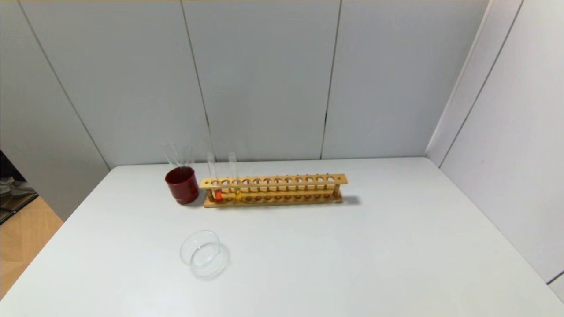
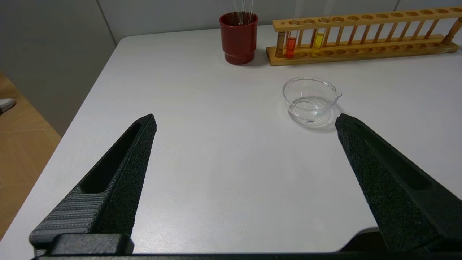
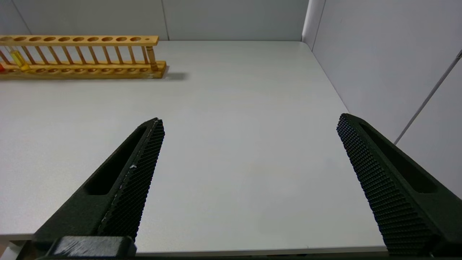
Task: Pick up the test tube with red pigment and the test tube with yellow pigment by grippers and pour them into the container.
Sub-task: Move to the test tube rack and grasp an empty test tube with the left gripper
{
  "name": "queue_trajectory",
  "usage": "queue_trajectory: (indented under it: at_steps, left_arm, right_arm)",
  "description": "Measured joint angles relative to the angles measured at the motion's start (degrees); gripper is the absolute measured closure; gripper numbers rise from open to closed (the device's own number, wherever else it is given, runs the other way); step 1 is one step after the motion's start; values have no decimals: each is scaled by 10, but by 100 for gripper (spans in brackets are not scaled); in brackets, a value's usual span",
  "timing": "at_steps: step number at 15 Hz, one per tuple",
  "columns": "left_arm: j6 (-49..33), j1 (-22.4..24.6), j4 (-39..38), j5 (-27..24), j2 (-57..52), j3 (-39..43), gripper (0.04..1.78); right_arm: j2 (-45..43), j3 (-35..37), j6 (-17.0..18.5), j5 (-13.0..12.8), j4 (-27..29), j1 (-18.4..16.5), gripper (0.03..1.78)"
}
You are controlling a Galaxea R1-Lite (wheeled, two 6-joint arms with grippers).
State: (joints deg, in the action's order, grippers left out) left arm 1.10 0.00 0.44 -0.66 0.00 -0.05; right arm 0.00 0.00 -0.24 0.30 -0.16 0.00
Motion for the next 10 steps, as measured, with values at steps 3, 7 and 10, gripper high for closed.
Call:
queue_trajectory:
  at_steps: [3,7,10]
  left_arm:
    - [-2,0,0,0,0,0,7]
    - [-3,0,-1,3,0,0,7]
    - [-1,-1,0,3,0,0,7]
  right_arm:
    - [0,0,0,0,0,0,6]
    - [0,0,0,0,0,0,6]
    - [0,0,0,0,0,0,6]
